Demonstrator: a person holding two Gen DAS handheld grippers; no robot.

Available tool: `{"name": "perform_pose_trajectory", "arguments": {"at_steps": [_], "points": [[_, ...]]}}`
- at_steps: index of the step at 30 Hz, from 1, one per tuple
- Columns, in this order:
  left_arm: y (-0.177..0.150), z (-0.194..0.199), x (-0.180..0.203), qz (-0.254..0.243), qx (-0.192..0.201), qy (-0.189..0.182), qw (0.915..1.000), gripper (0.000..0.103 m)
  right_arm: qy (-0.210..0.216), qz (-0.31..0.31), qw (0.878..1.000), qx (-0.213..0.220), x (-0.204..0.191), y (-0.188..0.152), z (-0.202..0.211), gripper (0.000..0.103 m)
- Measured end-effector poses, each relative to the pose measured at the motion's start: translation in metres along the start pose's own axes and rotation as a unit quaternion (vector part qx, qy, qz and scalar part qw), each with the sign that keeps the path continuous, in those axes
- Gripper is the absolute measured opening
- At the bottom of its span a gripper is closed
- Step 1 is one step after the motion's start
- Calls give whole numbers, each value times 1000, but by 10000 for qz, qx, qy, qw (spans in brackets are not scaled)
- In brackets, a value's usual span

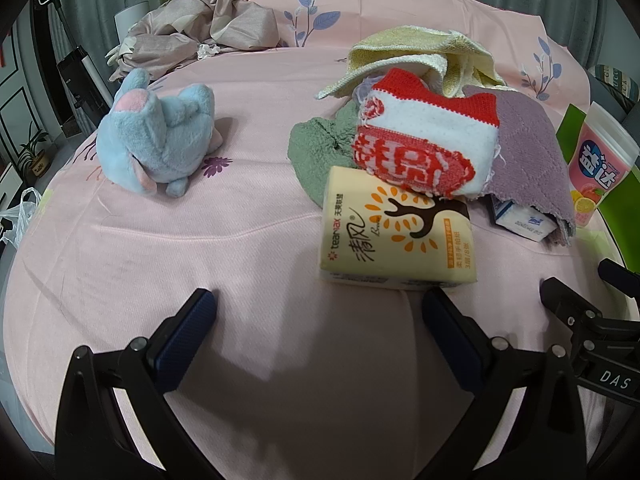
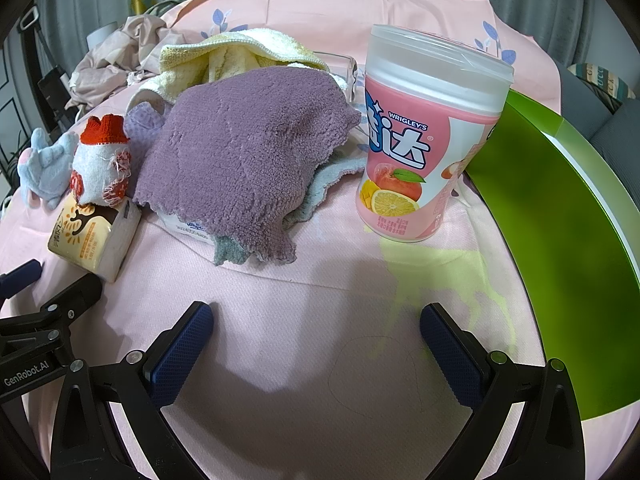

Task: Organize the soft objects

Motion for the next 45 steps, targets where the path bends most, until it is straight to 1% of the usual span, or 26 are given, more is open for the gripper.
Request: {"name": "perform_pose_trajectory", "arguments": {"at_steps": [6,10,13,14,15,16,18,21,22,24,26,28,29,30,31,32,33,34,35,37,40,42,43,45], "points": [[0,0,0,5,3,-6,10000,102,-25,-4,10000,-42,0,-1,0,103],[0,2,2,-35,-20,60,10000,102,-68,-51,9998,-183,-2,5,-3,103],[-1,6,-2,-77,-195,-179,9996,101,32,-13,9997,-254,-6,8,4,103],[0,10,-6,-2,-332,-253,9991,99,123,62,9998,-152,-10,12,14,103],[2,16,-12,148,-382,-322,9986,95,128,112,9998,-62,-13,14,21,103],[3,23,-17,307,-381,-436,9979,95,121,141,9998,67,-16,17,31,103],[8,39,-31,528,-364,-551,9964,95,293,48,9990,329,-25,31,55,103],[18,62,-61,934,-222,-587,9936,95,654,25,9967,476,-49,57,80,102],[21,70,-74,1115,-138,-527,9923,95,789,62,9953,551,-61,68,87,102],[24,78,-93,1322,-80,-345,9906,95,1239,227,9902,598,-96,94,95,102],[26,83,-114,1517,-58,-167,9883,94,1649,332,9848,430,-126,114,91,96],[22,87,-133,1738,-56,-85,9847,89,1961,353,9798,153,-160,130,81,80],[21,87,-141,1828,-78,-68,9831,87,2083,432,9771,60,-182,141,73,77],[18,88,-148,1945,-128,-51,9808,79,2103,489,9764,32,-192,146,67,69],[17,87,-154,2049,-171,-37,9786,71,2102,600,9758,-49,-213,153,57,64],[15,85,-162,2184,-258,-2,9755,69,2122,625,9752,-107,-224,156,49,61],[13,82,-167,2258,-338,33,9736,64,2187,611,9736,-228,-239,158,38,56],[12,79,-169,2291,-400,62,9726,60,2284,572,9712,-354,-252,160,29,53],[11,77,-175,2339,-457,85,9712,59,2364,529,9692,-437,-260,161,21,53],[10,76,-183,2423,-489,87,9689,59,2297,454,9704,-587,-269,162,5,53],[11,76,-192,2438,-477,129,9686,58,2237,349,9710,-761,-277,162,-16,53],[13,77,-194,2439,-456,117,9686,58,2320,183,9685,-889,-279,158,-28,53],[13,78,-195,2436,-431,90,9689,58,2407,127,9663,-901,-280,158,-32,48],[15,78,-194,2374,-436,85,9704,58,2385,141,9678,-791,-281,159,-32,45]]}}
Point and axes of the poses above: each gripper's, at about its wrist camera, not at the fingertips, and z roughly against the way its jaws point, x to its right, y to its top, the point moved 7 cm from there along -z, roughly the way its jaws point, and after that the axes turned 5 degrees about z, right-handed, at the moved point
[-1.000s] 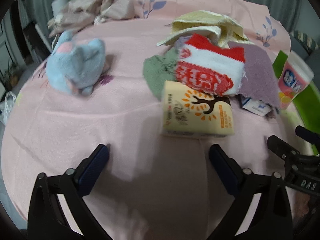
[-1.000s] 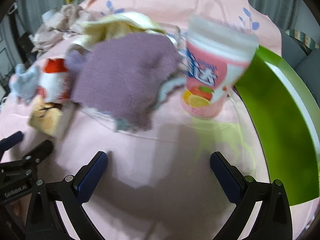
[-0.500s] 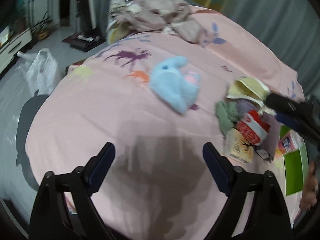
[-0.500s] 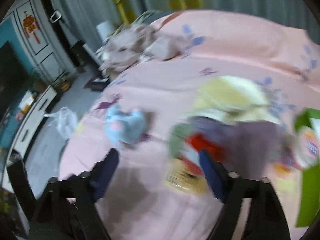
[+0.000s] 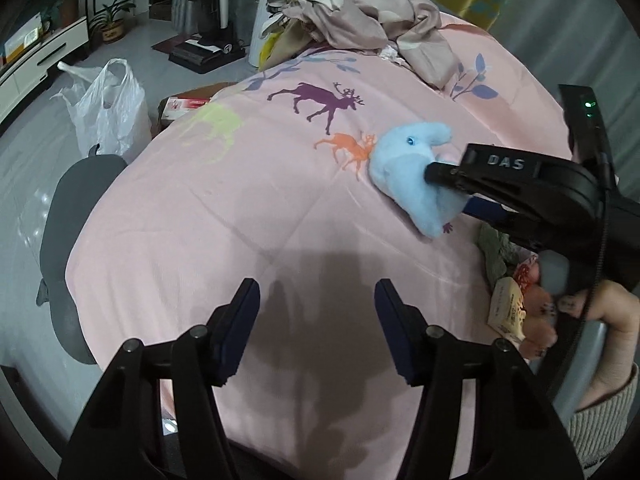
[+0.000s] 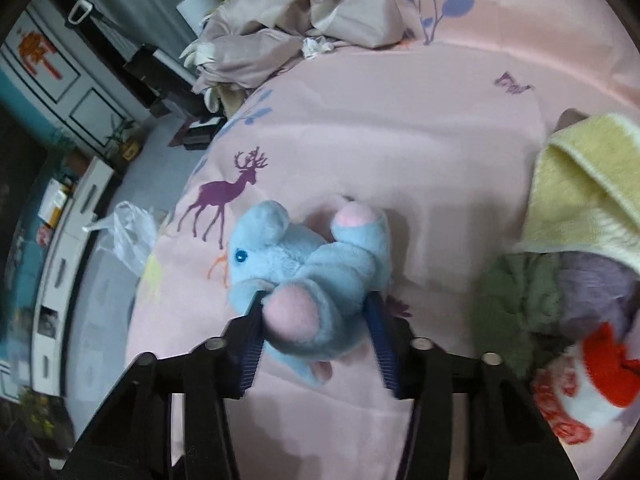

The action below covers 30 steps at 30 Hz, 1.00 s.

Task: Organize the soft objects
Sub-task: 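Grasp the light blue plush elephant with the right gripper, then carry the blue elephant with the right gripper into the green box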

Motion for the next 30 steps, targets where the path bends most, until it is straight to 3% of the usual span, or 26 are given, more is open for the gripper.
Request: {"name": "perform_pose_trajectory", "arguments": {"at_steps": [3,10,15,18,22,30], "points": [[0,1,2,-25,-33,-14,10000,58,-68,135,9997,216,-1,3,12,29],[-2,9,15,-62,-58,-316,9995,60,187,231,9965,784,9,-7,86,28],[-9,16,36,-238,-116,-594,9979,61,-60,317,9943,1018,43,-39,147,28],[-18,19,59,-461,-211,-879,9948,70,-237,329,9948,929,69,-70,175,28],[-35,22,92,-797,-349,-1329,9873,82,-622,194,9958,641,106,-113,188,28],[-99,5,164,-1714,-1146,-1962,9587,83,-935,-269,9948,300,162,-155,186,29]]}}
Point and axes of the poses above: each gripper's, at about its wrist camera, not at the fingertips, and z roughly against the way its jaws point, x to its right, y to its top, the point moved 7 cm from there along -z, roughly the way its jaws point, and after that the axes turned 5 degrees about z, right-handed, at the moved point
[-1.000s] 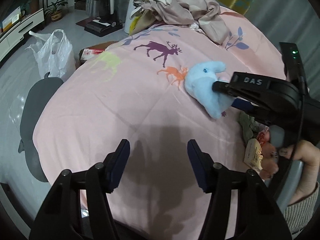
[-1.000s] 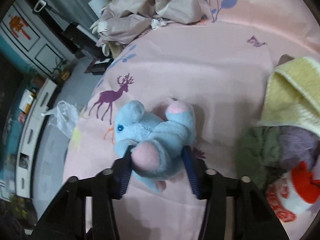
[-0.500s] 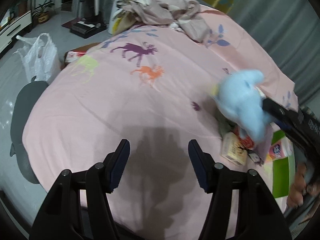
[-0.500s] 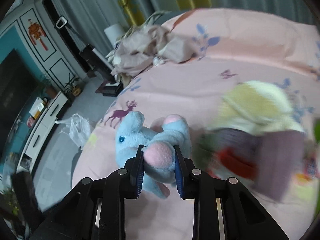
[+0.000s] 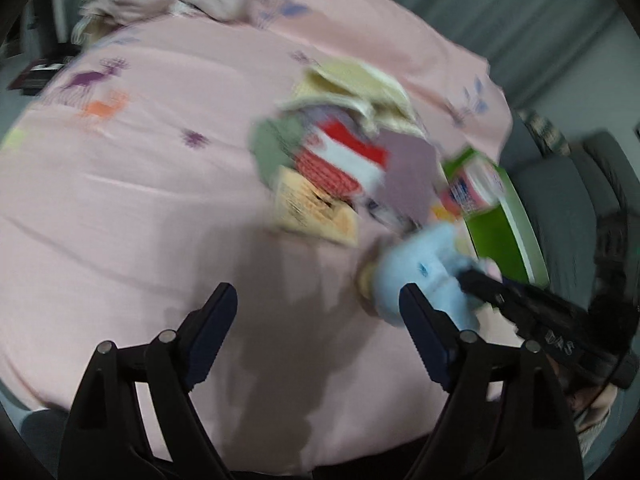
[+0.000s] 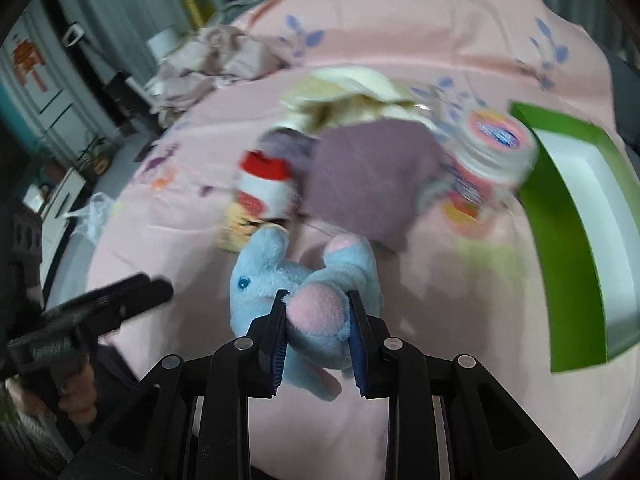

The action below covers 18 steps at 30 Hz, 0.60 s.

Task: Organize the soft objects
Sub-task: 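Carry the blue elephant with the right gripper into the green box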

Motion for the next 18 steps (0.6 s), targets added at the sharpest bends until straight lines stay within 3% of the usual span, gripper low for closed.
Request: {"name": "perform_pose_trajectory", "arguments": {"at_steps": [5,9,10,14,18], "points": [[-23,-30,29,-403,-499,-196,9978,83,300,-553,9980,-85,18,-6,-5,35],[-32,-46,41,-555,-710,-201,9957,82,594,-956,9936,-107,28,-10,-4,59],[-32,-47,42,-587,-735,-200,9954,82,614,-1017,9928,-116,30,-11,-3,61],[-30,-48,54,-784,-721,-420,9934,82,875,-1235,9885,-62,36,-9,-4,65],[-35,-59,55,-760,-907,-343,9924,81,964,-1492,9836,-312,41,-17,-22,65]]}}
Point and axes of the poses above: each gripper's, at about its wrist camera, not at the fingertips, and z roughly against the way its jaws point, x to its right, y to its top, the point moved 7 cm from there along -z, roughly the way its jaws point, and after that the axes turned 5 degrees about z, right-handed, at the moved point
